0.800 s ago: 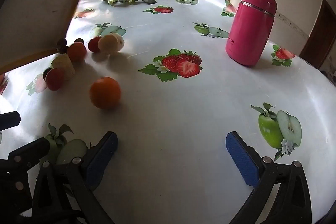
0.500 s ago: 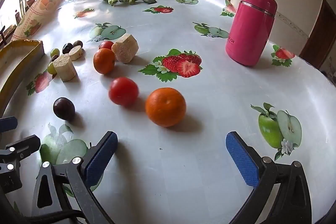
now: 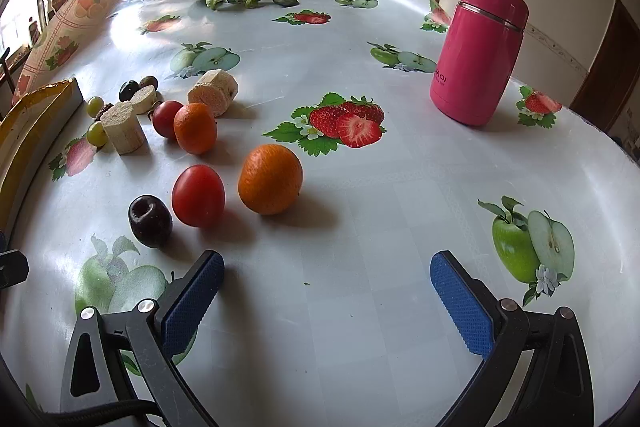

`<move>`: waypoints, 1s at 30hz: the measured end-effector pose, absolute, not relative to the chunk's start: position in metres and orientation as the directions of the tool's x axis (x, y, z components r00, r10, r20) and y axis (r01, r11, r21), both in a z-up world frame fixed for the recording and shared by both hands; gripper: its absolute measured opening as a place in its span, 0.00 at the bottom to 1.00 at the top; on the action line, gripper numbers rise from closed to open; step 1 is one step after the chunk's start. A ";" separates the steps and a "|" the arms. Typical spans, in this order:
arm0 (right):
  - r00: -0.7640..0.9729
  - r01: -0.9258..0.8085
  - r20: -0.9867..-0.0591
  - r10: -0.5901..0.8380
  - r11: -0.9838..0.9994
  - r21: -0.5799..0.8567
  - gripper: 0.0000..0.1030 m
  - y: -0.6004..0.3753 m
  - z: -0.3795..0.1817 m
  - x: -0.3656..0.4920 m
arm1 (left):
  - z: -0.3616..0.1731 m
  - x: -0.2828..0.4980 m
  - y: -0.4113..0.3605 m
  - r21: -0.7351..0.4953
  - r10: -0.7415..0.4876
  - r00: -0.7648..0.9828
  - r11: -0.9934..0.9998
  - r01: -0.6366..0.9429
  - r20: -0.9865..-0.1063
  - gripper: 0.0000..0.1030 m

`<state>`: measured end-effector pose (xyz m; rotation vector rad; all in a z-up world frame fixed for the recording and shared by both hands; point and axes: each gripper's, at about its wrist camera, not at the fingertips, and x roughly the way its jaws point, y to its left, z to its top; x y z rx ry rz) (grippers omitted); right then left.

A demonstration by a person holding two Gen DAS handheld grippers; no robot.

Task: Organize fruits
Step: 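Move both tools toward the fruit cluster beside the yellow tray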

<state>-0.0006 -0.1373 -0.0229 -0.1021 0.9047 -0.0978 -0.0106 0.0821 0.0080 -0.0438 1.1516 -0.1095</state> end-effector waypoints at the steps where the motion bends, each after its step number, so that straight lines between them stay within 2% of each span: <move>1: 0.614 0.042 -0.779 -0.128 0.991 -0.130 0.99 -0.137 -0.023 -0.001 | 0.009 -0.011 0.081 -0.088 -0.103 0.398 0.995 0.054 -0.912 0.70; 5: 0.611 0.030 -0.782 -0.121 0.991 -0.130 0.99 -0.134 -0.022 0.002 | 0.015 -0.016 0.073 -0.083 -0.090 0.394 0.996 0.036 -0.915 0.70; 8: 0.578 -0.094 -0.814 -0.051 0.987 -0.128 1.00 -0.129 -0.018 0.002 | 0.024 -0.020 0.070 -0.072 -0.078 0.412 0.997 0.031 -0.908 0.70; 10: 0.592 -0.080 -0.804 -0.057 0.988 -0.129 1.00 -0.128 -0.005 -0.003 | 0.031 -0.021 0.069 -0.071 -0.073 0.429 0.997 0.020 -0.900 0.70; 12: 0.637 -0.050 -0.771 -0.010 0.997 -0.054 1.00 -0.133 0.017 -0.014 | 0.041 -0.020 0.068 -0.058 -0.056 0.449 0.998 0.008 -0.892 0.70; 15: 0.602 -0.081 -0.767 0.222 0.973 0.218 1.00 -0.145 0.041 -0.016 | 0.052 -0.020 0.068 -0.038 -0.028 0.475 0.999 -0.012 -0.880 0.70; 17: 0.583 -0.058 -0.763 0.277 0.952 0.302 1.00 -0.146 0.052 -0.014 | 0.057 -0.019 0.069 -0.035 -0.017 0.487 0.999 -0.026 -0.873 0.70; 19: 0.569 -0.116 -0.780 0.261 0.964 0.238 1.00 -0.134 0.064 -0.012 | 0.061 -0.019 0.069 -0.037 -0.015 0.497 0.999 -0.035 -0.868 0.70; 23: 0.582 -0.259 -0.801 0.142 0.966 -0.017 1.00 -0.105 0.083 -0.010 | 0.069 -0.020 0.068 -0.003 0.017 0.520 0.999 -0.037 -0.854 0.70; 26: 0.563 -0.351 -0.810 0.167 0.935 -0.051 1.00 -0.096 0.092 -0.009 | 0.075 -0.022 0.069 0.007 0.031 0.531 0.999 -0.047 -0.847 0.70; 30: 0.556 -0.389 -0.808 0.194 0.920 -0.046 1.00 -0.094 0.097 -0.008 | 0.079 -0.024 0.074 0.011 0.043 0.540 0.998 -0.062 -0.841 0.70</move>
